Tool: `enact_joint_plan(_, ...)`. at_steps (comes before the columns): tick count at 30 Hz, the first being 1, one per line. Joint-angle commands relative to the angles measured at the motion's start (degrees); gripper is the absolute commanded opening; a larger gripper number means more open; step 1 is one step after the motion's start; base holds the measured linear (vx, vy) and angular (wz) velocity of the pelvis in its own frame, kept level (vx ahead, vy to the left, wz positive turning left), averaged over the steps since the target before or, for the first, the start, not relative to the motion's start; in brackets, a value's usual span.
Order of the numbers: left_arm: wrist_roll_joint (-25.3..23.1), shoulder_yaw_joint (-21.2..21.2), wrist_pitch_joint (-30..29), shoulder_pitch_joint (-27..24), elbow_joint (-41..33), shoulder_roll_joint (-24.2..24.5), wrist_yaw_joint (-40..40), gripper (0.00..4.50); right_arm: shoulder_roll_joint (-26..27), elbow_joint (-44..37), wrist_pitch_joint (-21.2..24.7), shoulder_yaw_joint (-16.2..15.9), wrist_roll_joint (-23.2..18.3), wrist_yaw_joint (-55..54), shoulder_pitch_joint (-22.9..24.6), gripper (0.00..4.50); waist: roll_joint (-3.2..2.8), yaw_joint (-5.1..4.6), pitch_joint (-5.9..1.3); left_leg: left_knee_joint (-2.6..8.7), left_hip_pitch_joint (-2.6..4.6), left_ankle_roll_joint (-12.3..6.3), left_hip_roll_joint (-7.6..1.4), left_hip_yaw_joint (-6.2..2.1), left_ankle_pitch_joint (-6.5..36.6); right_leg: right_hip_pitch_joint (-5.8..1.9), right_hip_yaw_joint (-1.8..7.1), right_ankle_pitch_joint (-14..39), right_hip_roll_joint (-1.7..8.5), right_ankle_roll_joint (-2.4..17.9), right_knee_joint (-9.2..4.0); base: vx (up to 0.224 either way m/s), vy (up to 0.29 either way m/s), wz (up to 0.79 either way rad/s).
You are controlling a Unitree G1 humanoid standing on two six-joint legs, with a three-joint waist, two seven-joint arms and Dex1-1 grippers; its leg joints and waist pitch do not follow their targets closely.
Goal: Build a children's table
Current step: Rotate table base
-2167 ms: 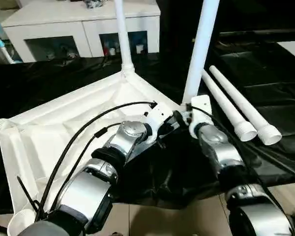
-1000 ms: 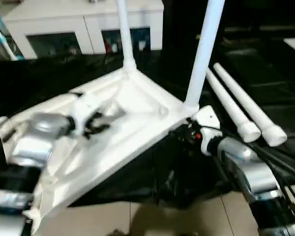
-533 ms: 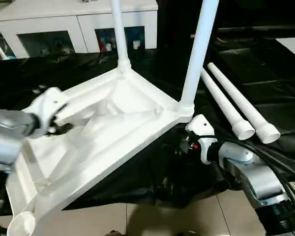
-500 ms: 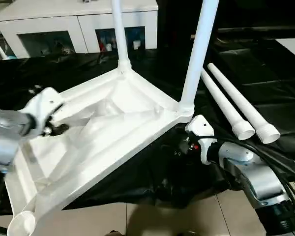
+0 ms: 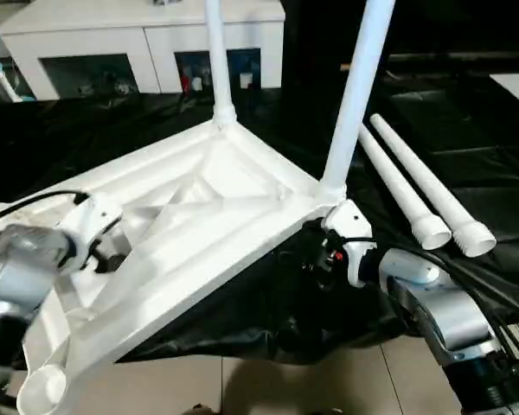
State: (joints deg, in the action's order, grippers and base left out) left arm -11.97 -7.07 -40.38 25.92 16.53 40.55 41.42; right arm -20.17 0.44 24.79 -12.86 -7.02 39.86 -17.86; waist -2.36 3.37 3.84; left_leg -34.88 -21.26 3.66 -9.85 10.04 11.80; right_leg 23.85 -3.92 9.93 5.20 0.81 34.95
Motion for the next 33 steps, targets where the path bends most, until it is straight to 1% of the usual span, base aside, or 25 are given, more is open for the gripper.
enact_joint_plan(1,0.3,0.7,1.8,1.8,2.2,-0.8,-2.0,4.45,0.2,0.1,-0.2,0.3,0.3,-0.3,-0.4,3.89,-0.25,-0.08,-3.76,4.68,0.34,-2.70,-2.53,-1.21,9.1,-3.28,2.76,9.6,2.99,13.1,-3.70,0.000,0.000,0.00)
enact_joint_plan(2,1.3,1.8,3.7,4.2,5.8,-3.5,-4.1,4.45,0.4,0.4,-0.4,0.5,0.5,-0.6,-0.6,3.89,-0.27,-0.09,-3.81,4.45,0.45,-2.99,-2.27,-1.02,8.7,-3.07,2.70,8.8,2.75,13.3,-3.78,0.000,0.000,0.00)
enact_joint_plan(5,1.5,2.2,5.0,5.8,8.1,-5.1,-5.5,4.45,0.6,0.7,-0.7,0.6,0.7,-1.1,-0.8,3.89,-0.31,0.36,-3.91,4.33,0.87,-3.07,-2.44,-0.87,9.2,-2.87,2.79,8.7,2.89,13.9,-3.90,0.000,0.000,0.00)
enact_joint_plan(6,2.6,3.1,6.1,7.6,10.3,-7.3,-6.6,4.45,0.8,1.1,-0.9,0.8,0.8,-1.8,-1.0,3.89,-0.33,0.34,-3.75,4.47,0.57,-3.07,-2.43,-0.90,9.3,-2.97,2.73,9.2,2.81,13.8,-4.00,0.000,0.000,0.00)
enact_joint_plan(7,3.2,3.5,6.5,8.4,11.1,-8.3,-7.1,4.45,0.8,1.2,-0.9,0.9,0.9,-2.2,-1.1,3.89,-0.54,0.52,-3.82,4.46,0.75,-2.80,-2.50,-0.95,9.6,-2.95,2.71,9.7,2.91,13.7,-3.98,0.000,0.000,0.00)
enact_joint_plan(8,3.4,3.6,6.8,8.7,11.5,-8.7,-7.4,4.45,0.9,1.3,-0.9,1.0,1.0,-2.3,-1.2,3.89,-0.48,0.58,-3.84,4.44,0.85,-2.67,-2.51,-0.92,9.9,-2.87,2.74,10.0,2.88,13.6,-4.10,0.000,0.000,0.00)
enact_joint_plan(10,4.3,4.2,7.8,10.0,13.1,-10.4,-8.6,4.45,1.0,1.5,-1.0,1.2,1.0,-2.8,-1.3,3.89,-0.35,0.93,-3.93,4.53,0.56,-2.38,-2.64,-1.08,9.5,-3.16,2.77,9.5,3.02,13.3,-3.83,0.000,0.000,0.00)
enact_joint_plan(11,5.4,5.0,8.7,11.5,14.7,-12.5,-9.7,4.45,1.1,1.8,-1.3,1.4,1.2,-3.3,-1.5,3.89,-0.45,1.06,-3.94,4.46,0.56,-2.41,-2.57,-1.02,9.2,-3.08,2.74,8.9,2.92,13.2,-3.87,0.000,0.000,0.00)
enact_joint_plan(13,6.0,5.5,9.2,12.3,15.6,-13.5,-10.2,4.45,1.2,1.9,-1.4,1.5,1.3,-3.5,-1.5,3.89,-0.32,1.44,-4.14,4.32,0.66,-2.48,-2.61,-1.04,8.6,-3.16,2.73,8.1,3.09,13.3,-3.72,0.000,0.000,0.00)
enact_joint_plan(14,5.9,5.5,10.0,13.0,16.6,-14.1,-10.6,4.45,1.3,2.1,-1.6,1.6,1.5,-3.7,-1.6,3.89,-0.24,1.45,-4.12,4.29,0.40,-2.73,-2.53,-1.06,7.7,-3.29,2.71,7.2,3.10,13.4,-3.62,0.000,0.000,0.00)
enact_joint_plan(17,5.9,6.1,13.7,16.0,20.4,-16.6,-13.4,4.45,1.6,2.8,-1.9,1.8,1.7,-4.5,-1.9,3.89,0.02,1.50,-4.25,4.18,0.30,-3.34,-2.41,-1.02,7.1,-3.39,2.61,6.5,2.99,13.1,-3.66,0.000,0.000,0.00)
enact_joint_plan(18,6.3,6.5,14.6,16.8,21.3,-17.3,-14.4,4.45,1.7,3.0,-2.0,1.7,1.8,-4.7,-2.1,3.89,0.07,1.57,-4.27,4.14,0.21,-3.47,-2.44,-1.06,6.9,-3.52,2.59,6.7,3.15,13.1,-3.71,0.000,0.000,0.00)
enact_joint_plan(19,6.4,6.5,14.8,16.8,21.4,-17.4,-14.5,4.45,1.7,3.1,-2.1,1.7,1.8,-4.7,-2.1,3.89,0.06,1.61,-4.32,4.12,0.29,-3.51,-2.48,-1.06,6.7,-3.48,2.60,6.5,3.15,13.1,-3.65,0.000,0.000,0.00)
enact_joint_plan(20,6.5,6.6,16.6,17.6,22.4,-18.1,-15.6,4.45,1.8,3.4,-2.3,1.7,2.0,-5.0,-2.2,3.89,0.16,1.59,-4.32,4.07,0.03,-3.79,-2.49,-1.13,6.2,-3.60,2.56,6.1,3.22,13.2,-3.54,0.000,0.000,0.00)
enact_joint_plan(22,6.5,6.6,17.7,18.4,23.4,-18.8,-16.7,4.45,1.9,3.6,-2.4,1.6,2.0,-5.2,-2.4,3.89,0.12,1.49,-4.45,3.99,0.04,-4.08,-2.52,-1.16,5.5,-3.66,2.51,5.3,3.20,13.3,-3.38,0.000,0.000,0.00)
enact_joint_plan(24,5.8,6.3,19.1,19.0,24.1,-19.0,-18.0,4.45,2.1,3.8,-2.6,1.6,2.2,-5.3,-2.6,3.89,0.28,1.30,-4.47,3.84,-0.27,-4.84,-2.42,-1.14,4.2,-3.79,2.47,3.7,3.15,13.4,-3.22,0.000,0.000,0.00)
enact_joint_plan(25,5.5,6.3,20.2,19.2,24.0,-18.9,-18.7,4.45,2.1,3.8,-2.7,1.6,2.2,-5.4,-2.7,3.89,0.29,1.28,-4.55,3.82,-0.33,-4.91,-2.39,-1.18,3.8,-3.95,2.44,3.3,3.18,13.4,-3.12,0.000,0.000,0.00)
enact_joint_plan(26,5.5,6.3,20.2,19.2,24.0,-18.9,-18.7,4.45,2.1,3.8,-2.7,1.6,2.2,-5.4,-2.7,3.89,0.30,1.16,-4.72,3.67,-0.34,-5.25,-2.37,-1.18,2.8,-3.90,2.43,1.8,3.13,13.5,-2.92,0.000,0.000,0.00)
enact_joint_plan(27,5.1,5.9,20.7,19.2,23.6,-18.3,-18.5,4.45,2.1,3.8,-2.8,1.7,2.1,-5.5,-2.7,3.89,0.25,1.01,-4.74,3.56,-0.38,-5.77,-2.32,-1.13,2.2,-3.85,2.41,0.6,3.08,14.0,-2.84,0.000,0.000,0.00)
enact_joint_plan(28,5.2,5.0,22.9,18.5,21.6,-17.0,-15.2,4.45,2.0,3.8,-3.0,1.8,2.0,-5.5,-2.6,3.89,0.34,0.90,-4.69,3.58,-0.42,-6.04,-2.32,-1.12,2.2,-3.86,2.39,0.4,3.07,14.1,-2.87,0.000,0.000,0.00)
enact_joint_plan(29,6.4,4.2,23.9,17.2,17.6,-15.6,-9.9,4.45,1.9,3.9,-3.1,1.9,1.8,-5.5,-2.6,3.89,0.22,0.86,-4.76,3.60,-0.35,-6.43,-2.41,-1.16,2.2,-3.80,2.39,0.5,3.16,14.4,-2.84,0.000,0.000,0.00)
enact_joint_plan(30,6.6,4.1,23.9,17.1,17.3,-15.5,-9.4,4.45,1.8,3.9,-3.1,1.9,1.8,-5.5,-2.6,3.89,0.23,0.74,-4.76,3.72,-0.39,-6.39,-2.73,-1.26,2.1,-3.83,2.41,0.4,3.36,14.9,-2.62,0.000,0.000,0.00)
enact_joint_plan(31,7.4,3.9,24.0,16.5,15.4,-15.0,-6.9,4.45,1.8,3.9,-3.1,2.0,1.8,-5.5,-2.5,3.89,0.18,0.54,-4.65,3.70,-0.32,-6.37,-2.69,-1.11,2.4,-3.64,2.40,0.6,3.17,15.2,-2.71,0.000,0.000,0.00)
enact_joint_plan(32,9.5,3.6,22.8,15.4,11.8,-14.0,-2.3,4.45,1.7,4.0,-3.2,2.1,1.7,-5.4,-2.6,3.89,0.09,0.40,-4.56,3.73,-0.15,-6.14,-2.72,-1.02,3.3,-3.53,2.42,1.2,3.12,15.5,-2.77,0.000,0.000,0.00)
enact_joint_plan(33,11.0,3.7,21.0,14.7,9.3,-13.1,0.4,4.45,1.6,4.2,-3.3,2.1,1.7,-5.3,-2.6,3.89,0.05,0.59,-4.52,3.96,-0.07,-5.59,-3.03,-1.10,4.1,-3.61,2.50,2.4,3.53,16.0,-2.69,0.000,0.000,0.00)
